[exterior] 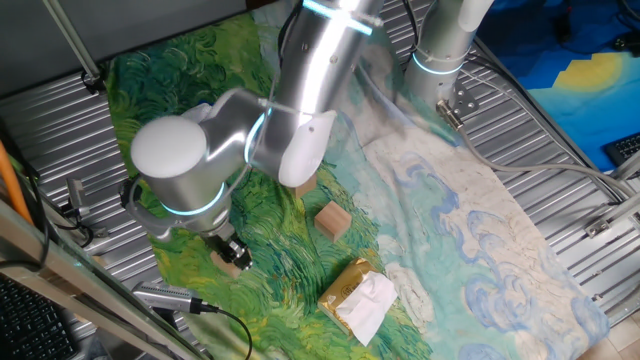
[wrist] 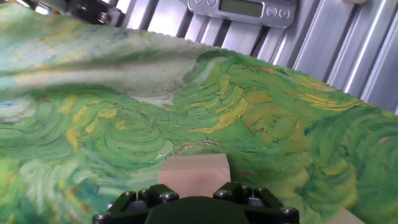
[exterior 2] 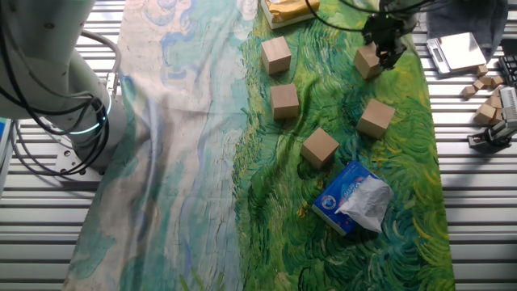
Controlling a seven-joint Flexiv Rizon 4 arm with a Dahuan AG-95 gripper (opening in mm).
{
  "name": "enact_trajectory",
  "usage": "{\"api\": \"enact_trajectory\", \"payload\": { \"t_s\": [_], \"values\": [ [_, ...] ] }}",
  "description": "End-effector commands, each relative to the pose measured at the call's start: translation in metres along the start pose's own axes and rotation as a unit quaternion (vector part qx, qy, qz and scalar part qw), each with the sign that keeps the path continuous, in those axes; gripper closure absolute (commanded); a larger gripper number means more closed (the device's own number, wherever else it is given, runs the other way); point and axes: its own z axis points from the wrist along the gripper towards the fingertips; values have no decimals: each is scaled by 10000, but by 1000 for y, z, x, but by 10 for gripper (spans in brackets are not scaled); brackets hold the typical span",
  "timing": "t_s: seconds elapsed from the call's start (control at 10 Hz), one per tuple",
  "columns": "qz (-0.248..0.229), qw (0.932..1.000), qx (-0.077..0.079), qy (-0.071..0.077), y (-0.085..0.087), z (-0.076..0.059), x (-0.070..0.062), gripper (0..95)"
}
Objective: Stack the blocks in a vertical line of five
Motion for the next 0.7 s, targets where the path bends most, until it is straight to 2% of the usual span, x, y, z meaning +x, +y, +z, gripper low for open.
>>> {"api": "enact_trajectory", "payload": {
  "t_s": [0.1,0.3,0.5,0.6,0.7],
  "values": [
    [40,10000,19,64,0,-12,4,950],
    [197,9996,159,88,0,-23,15,950],
    [305,9994,154,47,2,-24,35,950],
    [330,9993,147,121,-3,-28,39,950],
    [378,9991,131,123,-4,-29,41,950]
  ]
}}
